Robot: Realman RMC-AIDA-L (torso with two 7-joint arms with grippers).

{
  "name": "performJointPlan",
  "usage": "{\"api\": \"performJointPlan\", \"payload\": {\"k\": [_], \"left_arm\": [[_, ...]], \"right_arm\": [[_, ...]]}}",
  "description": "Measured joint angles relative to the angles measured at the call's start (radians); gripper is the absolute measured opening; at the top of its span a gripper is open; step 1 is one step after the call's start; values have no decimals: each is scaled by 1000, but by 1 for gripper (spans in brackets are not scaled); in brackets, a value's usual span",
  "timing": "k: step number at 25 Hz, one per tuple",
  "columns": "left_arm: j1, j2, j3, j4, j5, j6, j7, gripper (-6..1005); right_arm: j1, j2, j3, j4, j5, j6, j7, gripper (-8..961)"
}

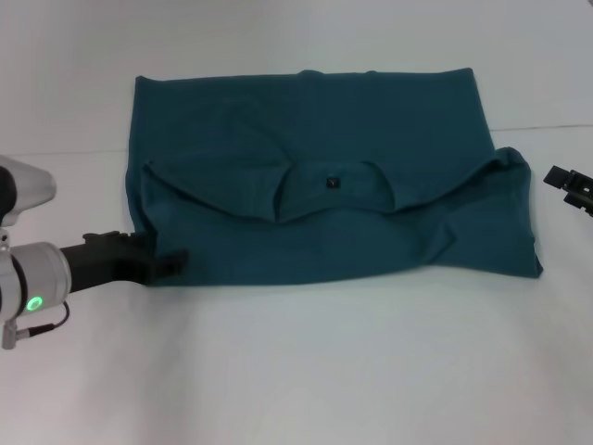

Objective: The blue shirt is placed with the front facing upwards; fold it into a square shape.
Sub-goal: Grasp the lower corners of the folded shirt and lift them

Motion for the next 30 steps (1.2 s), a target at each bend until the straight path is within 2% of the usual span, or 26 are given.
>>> {"api": "performJointPlan", "payload": {"k": [3,6,7,12,17,21,27,30], "left_arm": [[-11,2,18,-18,1,-18,5,754],[-15,3,32,-22,1,-25,21,755],[-18,3,37,-27,1,-28,30,729],[-21,4,39,-31,1,-30,31,601],[-25,5,38,-29,0,-25,31,383],[-28,5,38,-25,-5,-15,23,265],[-35,7,31,-18,-7,1,-3,96],[-36,8,30,-10,-7,7,-6,19]], "right_arm": [[2,0,-8,-2,-3,-12,0,765],[0,-5,-58,-22,-5,-32,1,766],[-5,-11,-103,-44,-10,-42,2,767],[-15,-28,-186,-141,-66,-82,5,769],[-11,-57,-207,-330,-244,-138,130,771],[14,-76,-226,-430,-359,-174,208,773],[85,-81,-259,-529,-516,-216,380,777],[115,-72,-312,-538,-598,-212,414,777]]}}
